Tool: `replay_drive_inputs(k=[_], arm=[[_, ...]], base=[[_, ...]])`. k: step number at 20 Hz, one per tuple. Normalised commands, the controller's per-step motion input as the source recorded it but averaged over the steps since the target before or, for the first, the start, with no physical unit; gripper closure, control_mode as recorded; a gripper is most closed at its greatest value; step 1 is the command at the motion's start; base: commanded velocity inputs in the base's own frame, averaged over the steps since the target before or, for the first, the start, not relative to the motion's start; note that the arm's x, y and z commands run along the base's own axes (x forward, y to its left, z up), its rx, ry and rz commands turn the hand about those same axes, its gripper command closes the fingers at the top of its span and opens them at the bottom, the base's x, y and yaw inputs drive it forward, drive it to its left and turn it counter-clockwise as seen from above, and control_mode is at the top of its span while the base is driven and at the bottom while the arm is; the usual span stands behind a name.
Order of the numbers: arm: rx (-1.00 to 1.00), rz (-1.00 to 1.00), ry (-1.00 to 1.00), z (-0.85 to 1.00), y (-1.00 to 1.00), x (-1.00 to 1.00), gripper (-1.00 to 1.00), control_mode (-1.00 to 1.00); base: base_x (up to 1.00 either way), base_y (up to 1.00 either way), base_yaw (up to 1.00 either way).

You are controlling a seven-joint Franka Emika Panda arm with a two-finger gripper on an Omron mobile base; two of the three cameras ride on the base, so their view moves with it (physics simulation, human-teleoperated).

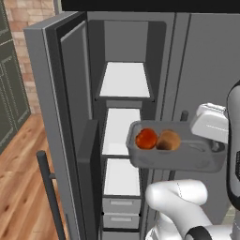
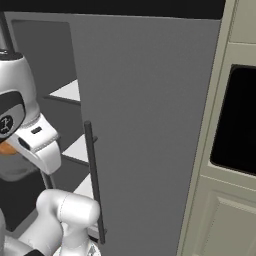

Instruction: Take the tomato and potato out of the freezer and place them in the tupperware container on the counter. Then put the tupperware containing the vegetables back in the freezer.

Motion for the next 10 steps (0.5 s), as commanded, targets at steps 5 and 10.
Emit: replay_drive_inputs(k=[5,10], arm=[[0.02,-0.09,-0.01,0.40,0.31,0.00,1.00,-1.00],[0.02,-0.26,-0.02,0.37,0.46,0.00,1.00,-1.00]], base=[[0.00,0.00,0.00],[0.00,0.00,0.00]])
